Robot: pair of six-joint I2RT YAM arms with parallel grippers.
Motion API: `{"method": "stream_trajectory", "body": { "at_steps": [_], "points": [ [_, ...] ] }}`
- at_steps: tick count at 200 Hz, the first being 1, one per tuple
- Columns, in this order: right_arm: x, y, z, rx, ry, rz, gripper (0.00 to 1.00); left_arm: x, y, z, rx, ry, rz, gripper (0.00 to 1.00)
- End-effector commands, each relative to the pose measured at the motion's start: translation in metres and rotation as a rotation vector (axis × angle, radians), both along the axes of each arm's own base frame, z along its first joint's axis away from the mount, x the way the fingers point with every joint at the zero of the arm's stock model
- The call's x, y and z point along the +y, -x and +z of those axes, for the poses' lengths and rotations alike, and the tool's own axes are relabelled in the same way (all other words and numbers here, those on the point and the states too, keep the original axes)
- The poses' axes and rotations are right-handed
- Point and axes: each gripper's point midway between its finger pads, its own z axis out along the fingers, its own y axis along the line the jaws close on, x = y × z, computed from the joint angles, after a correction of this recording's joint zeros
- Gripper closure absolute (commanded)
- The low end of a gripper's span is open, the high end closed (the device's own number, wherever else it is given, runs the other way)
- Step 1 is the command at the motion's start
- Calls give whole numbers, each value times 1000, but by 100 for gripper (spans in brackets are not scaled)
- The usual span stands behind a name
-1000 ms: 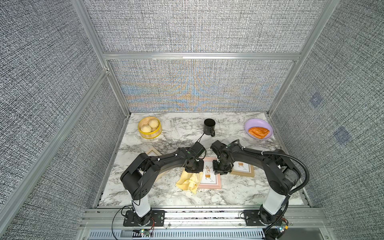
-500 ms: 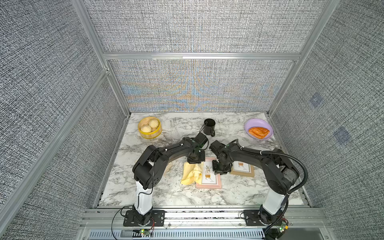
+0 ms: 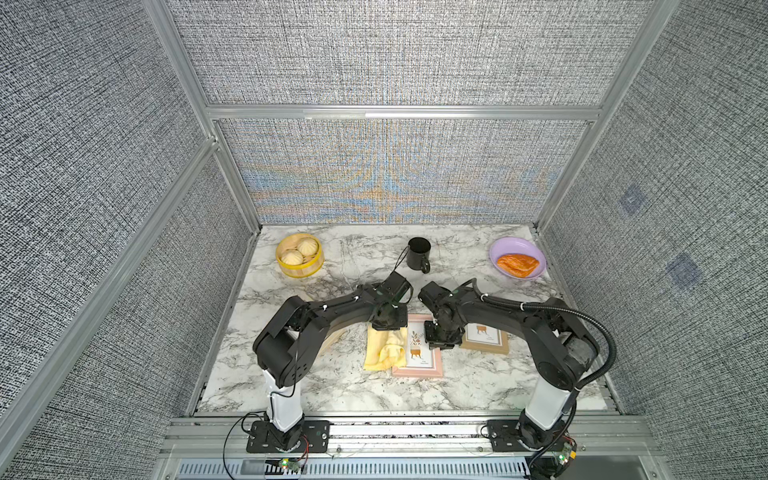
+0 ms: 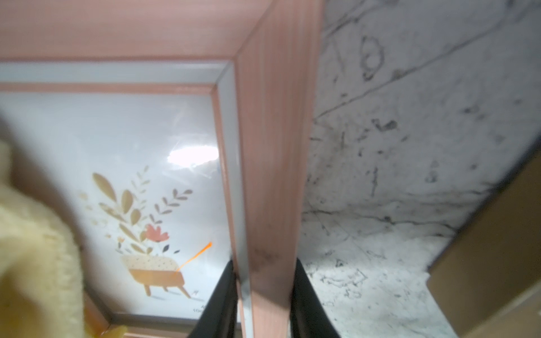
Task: Wipe the picture frame with a cloth
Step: Wipe the dirt from the picture frame.
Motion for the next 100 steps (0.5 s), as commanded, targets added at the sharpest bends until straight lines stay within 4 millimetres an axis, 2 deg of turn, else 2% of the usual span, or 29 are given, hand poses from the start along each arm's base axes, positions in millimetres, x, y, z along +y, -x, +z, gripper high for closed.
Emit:
{"method": "stream_trajectory", "body": {
  "at_steps": [1,27,48,72,100],
  "points": [
    [-18,3,-22,5,98,-28,88,42,70,-24,237,-146,-22,100],
    [-16,3,-24,11,99,-26,88,58,108,-33,307,-185,-39,100],
    [-15,3,-25,12,100,-24,88,60,118,-34,309,-184,-38,100],
    [-13,2,-25,13,98,-21,88,55,99,-27,246,-206,-28,100],
    [-12,1,-22,8,101,-17,88,45,54,-13,149,-214,14,100]
  ]
}}
